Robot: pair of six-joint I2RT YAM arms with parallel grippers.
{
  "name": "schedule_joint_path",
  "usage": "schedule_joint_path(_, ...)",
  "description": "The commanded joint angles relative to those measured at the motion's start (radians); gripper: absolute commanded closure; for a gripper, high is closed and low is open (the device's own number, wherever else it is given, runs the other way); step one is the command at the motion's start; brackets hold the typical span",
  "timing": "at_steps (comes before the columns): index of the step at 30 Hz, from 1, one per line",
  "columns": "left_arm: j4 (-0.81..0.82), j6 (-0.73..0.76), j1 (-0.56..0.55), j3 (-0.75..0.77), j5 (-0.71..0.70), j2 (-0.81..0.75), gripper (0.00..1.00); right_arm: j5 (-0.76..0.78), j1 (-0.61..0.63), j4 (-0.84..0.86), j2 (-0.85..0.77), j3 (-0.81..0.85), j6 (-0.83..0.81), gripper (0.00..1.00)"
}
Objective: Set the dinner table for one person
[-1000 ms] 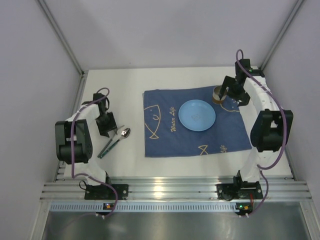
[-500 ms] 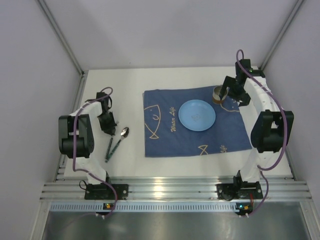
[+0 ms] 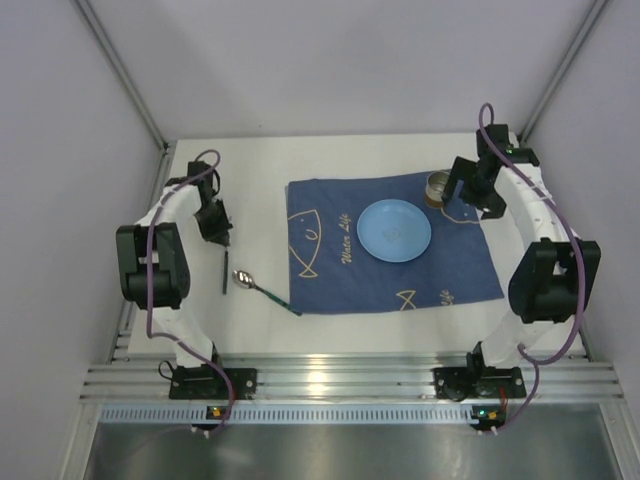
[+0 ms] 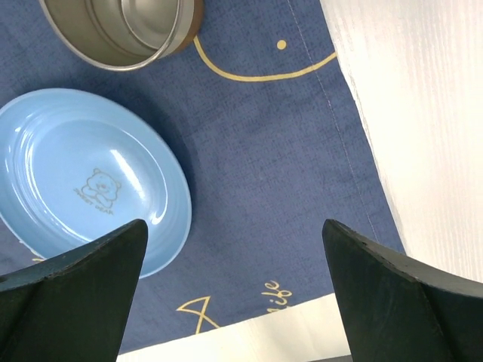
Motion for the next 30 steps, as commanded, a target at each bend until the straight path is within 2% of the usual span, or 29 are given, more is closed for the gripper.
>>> schedule_joint_path(1, 0.009, -0.025, 0.004, 0.111, 0.194, -0.062, 1.00, -0.005, -0.002, 0.018, -0.105, -0.031, -0.018, 0.00)
schedule_joint_path(4, 0.082, -0.077, -0.022, 0.143, 0.422, -0.089, 1.00, -0.023, 0.000, 0.018, -0.153, -0.072, -0.023, 0.00)
schedule_joint_path(7, 0.145, -0.109, -0.090, 0.180, 0.583, -0.072, 1.00, -0.045, -0.002, 0.018, -0.202, -0.116, -0.026, 0.00)
schedule_joint_path(8, 0.147, -0.112, -0.113, 0.195, 0.598, -0.055, 1.00, -0.051, 0.001, 0.018, -0.213, -0.127, -0.028, 0.00)
schedule_joint_path(12, 0.180, -0.141, -0.237, 0.269, 0.605, 0.032, 1.00, -0.057, 0.001, 0.018, -0.272, -0.204, -0.035, 0.00)
schedule_joint_path(16, 0.326, -0.283, -0.323, 0.272, 0.627, 0.103, 1.00, -0.058, 0.001, 0.015, -0.315, -0.253, -0.046, 0.00)
schedule_joint_path(17, 0.383, -0.311, -0.329, 0.266, 0.628, 0.129, 1.00, -0.057, 0.003, 0.012, -0.337, -0.268, -0.048, 0.00)
schedule_joint_path(21, 0.441, -0.393, -0.346, 0.245, 0.595, 0.178, 1.00, -0.046, 0.001, -0.002, -0.378, -0.299, -0.055, 0.00)
schedule_joint_path(25, 0.559, -0.477, -0.348, 0.154, 0.601, 0.178, 1.00, -0.035, 0.000, -0.007, -0.409, -0.334, -0.061, 0.00)
schedule_joint_path(30, 0.557, -0.470, -0.351, 0.142, 0.567, 0.215, 1.00, -0.032, 0.000, -0.005, -0.412, -0.359, -0.067, 0.00)
